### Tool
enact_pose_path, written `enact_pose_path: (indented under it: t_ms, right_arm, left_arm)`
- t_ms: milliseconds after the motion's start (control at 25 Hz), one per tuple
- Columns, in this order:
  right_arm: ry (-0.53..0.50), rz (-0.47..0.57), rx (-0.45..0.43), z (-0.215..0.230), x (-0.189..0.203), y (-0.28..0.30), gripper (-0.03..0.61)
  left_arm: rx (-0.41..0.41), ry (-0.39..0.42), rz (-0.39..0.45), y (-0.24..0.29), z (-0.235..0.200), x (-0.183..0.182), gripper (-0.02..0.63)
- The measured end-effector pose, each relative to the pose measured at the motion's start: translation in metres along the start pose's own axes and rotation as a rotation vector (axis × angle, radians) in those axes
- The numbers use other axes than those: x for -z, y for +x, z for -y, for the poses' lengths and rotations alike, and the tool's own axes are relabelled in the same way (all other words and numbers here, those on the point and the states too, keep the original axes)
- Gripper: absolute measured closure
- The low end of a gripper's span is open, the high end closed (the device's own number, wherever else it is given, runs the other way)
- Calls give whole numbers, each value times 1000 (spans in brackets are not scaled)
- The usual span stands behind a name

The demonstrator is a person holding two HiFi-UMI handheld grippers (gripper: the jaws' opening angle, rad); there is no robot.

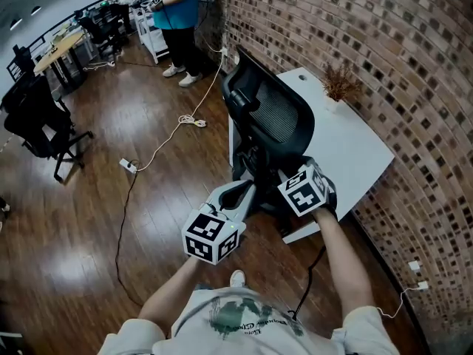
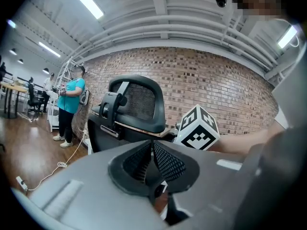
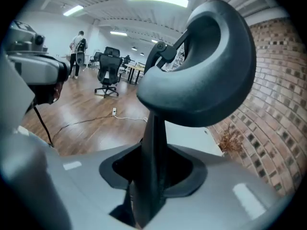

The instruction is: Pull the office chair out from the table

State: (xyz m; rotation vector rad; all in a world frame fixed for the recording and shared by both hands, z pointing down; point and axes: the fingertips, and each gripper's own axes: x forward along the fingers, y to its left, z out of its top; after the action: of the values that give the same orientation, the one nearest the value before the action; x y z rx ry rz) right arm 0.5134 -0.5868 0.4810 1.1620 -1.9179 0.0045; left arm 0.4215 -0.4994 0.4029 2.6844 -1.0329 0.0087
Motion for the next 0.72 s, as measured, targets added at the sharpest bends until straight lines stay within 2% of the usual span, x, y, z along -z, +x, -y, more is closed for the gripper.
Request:
enact_pose_path:
  t_ms: [40,240,720]
  right_arm:
    - [-17,-9,6,0,1,1,451]
    - [-71,-6,12,-5,3,-1,476]
    - [-125,26,23,-40,-14,-5,492]
  left_arm:
    - [-2,-1,1,0,0,-1,598]
    - [-11,-3,-2,-3,-2,0,598]
    - [-39,-23,1,-30,-25,3,598]
